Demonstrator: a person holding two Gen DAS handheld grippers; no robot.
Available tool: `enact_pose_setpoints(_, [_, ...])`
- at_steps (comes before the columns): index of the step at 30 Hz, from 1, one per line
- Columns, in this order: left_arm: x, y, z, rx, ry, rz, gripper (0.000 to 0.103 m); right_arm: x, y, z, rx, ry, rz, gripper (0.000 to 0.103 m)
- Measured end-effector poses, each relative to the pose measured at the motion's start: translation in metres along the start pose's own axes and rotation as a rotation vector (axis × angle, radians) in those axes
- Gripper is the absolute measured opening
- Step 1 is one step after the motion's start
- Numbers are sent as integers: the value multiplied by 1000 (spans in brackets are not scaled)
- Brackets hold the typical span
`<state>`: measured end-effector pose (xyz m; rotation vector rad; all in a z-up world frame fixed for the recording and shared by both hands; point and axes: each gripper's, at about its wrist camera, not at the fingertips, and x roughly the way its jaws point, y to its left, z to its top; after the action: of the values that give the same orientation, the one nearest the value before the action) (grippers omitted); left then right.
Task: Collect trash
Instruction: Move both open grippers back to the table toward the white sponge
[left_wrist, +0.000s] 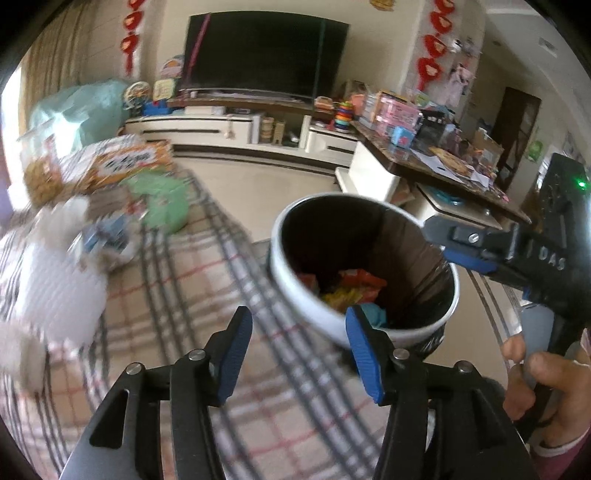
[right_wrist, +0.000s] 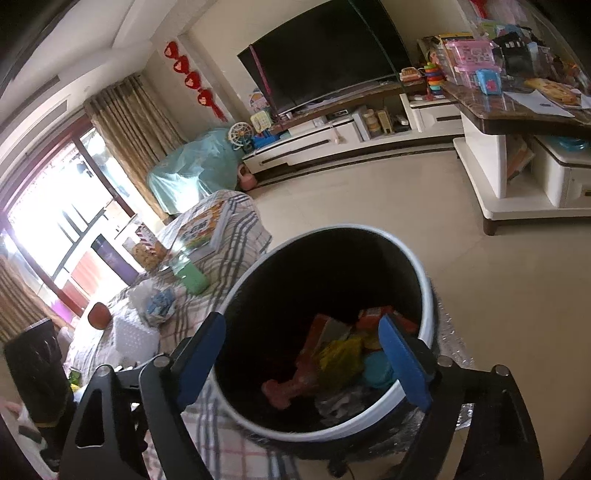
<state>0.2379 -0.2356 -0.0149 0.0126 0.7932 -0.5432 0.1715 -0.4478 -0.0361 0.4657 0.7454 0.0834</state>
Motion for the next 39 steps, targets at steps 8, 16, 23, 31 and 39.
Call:
enact_pose_setpoints(8, [-42, 37, -33, -100, -6, 66, 53, 6, 39, -24, -42, 26, 53, 89])
enact_pose_setpoints(16, [-80, 65, -57, -179, -18, 124, 53, 23, 84, -51, -113, 84, 104, 90])
enact_pose_setpoints(23, [-113, 92, -79, -250, -32, 176, 53, 37, 111, -67, -138, 129, 137, 90])
enact_pose_setpoints(31, [-134, 114, -93, -318, -47, 224, 54, 46, 140, -74, -170, 146, 175, 91])
enact_pose_setpoints(39, [-143, 136, -95, -359, -55, 257, 56, 69, 156, -84, -154, 188, 206, 91])
